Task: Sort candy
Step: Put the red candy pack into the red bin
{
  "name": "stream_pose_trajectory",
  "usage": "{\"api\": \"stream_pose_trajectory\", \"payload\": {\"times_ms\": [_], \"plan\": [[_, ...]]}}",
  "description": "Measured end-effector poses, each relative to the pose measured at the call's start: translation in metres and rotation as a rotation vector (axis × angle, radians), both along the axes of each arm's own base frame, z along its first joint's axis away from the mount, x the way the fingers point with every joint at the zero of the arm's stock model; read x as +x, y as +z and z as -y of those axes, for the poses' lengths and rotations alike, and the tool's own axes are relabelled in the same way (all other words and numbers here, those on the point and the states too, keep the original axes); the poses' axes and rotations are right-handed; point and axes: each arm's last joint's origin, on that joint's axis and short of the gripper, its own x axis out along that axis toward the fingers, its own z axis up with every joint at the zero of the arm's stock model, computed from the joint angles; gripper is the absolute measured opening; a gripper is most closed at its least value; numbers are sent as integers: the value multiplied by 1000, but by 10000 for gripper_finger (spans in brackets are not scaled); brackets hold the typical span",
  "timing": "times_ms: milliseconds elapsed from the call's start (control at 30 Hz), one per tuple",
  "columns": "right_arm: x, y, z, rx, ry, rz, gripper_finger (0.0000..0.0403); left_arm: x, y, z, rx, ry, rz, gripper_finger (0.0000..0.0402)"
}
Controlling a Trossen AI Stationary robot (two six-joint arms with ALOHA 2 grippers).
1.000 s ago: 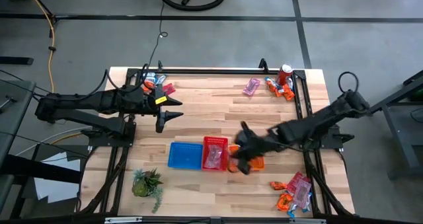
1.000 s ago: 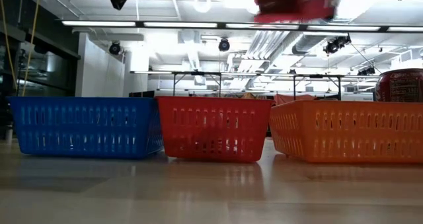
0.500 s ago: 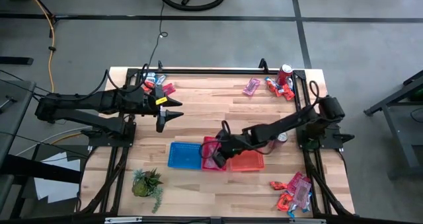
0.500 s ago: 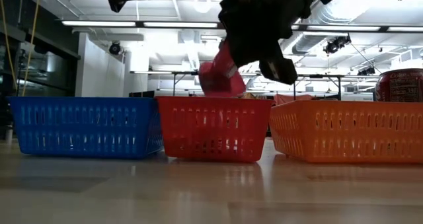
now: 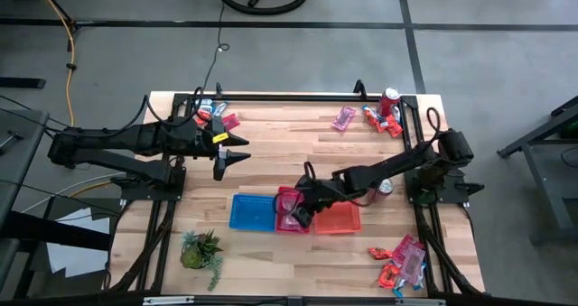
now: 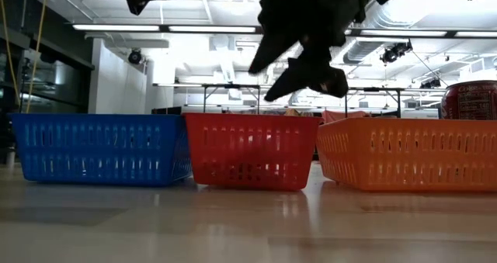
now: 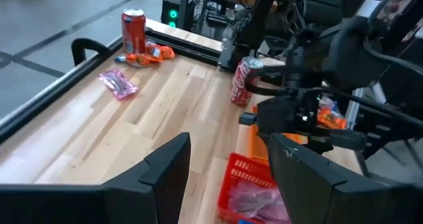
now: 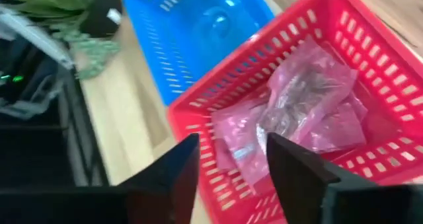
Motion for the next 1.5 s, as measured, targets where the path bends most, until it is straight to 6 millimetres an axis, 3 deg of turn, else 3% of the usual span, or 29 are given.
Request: {"api": "stream_pose_trajectory", "payload": {"times_ms": [200, 333, 433, 600, 733, 833, 1000, 1233, 1500], "plan": [[-17, 49, 17, -4, 56, 137, 205, 0, 0, 1, -51, -31, 3, 195], [-47, 89, 32, -128, -28, 206, 204, 7, -6, -8, -114, 133, -17, 195], [-73, 112, 41, -233, -138, 232, 204, 16, -8, -24, -104, 227, -97, 195], [-103, 135, 51, -284, -290, 268, 204, 27, -21, -77, -63, 380, -503, 195], [-111, 141, 53, -298, -321, 284, 204, 26, -53, -134, -102, 492, -817, 195], [-111, 141, 53, -293, -323, 282, 204, 21, -85, -171, -180, 555, -956, 195], [-107, 134, 52, -270, -344, 244, 203, 11, -132, -213, -290, 601, -1122, 195], [-98, 124, 49, -264, -341, 198, 203, 7, -169, -232, -355, 571, -1238, 195], [-96, 120, 48, -256, -335, 179, 203, 15, -188, -237, -367, 534, -1232, 195]]}}
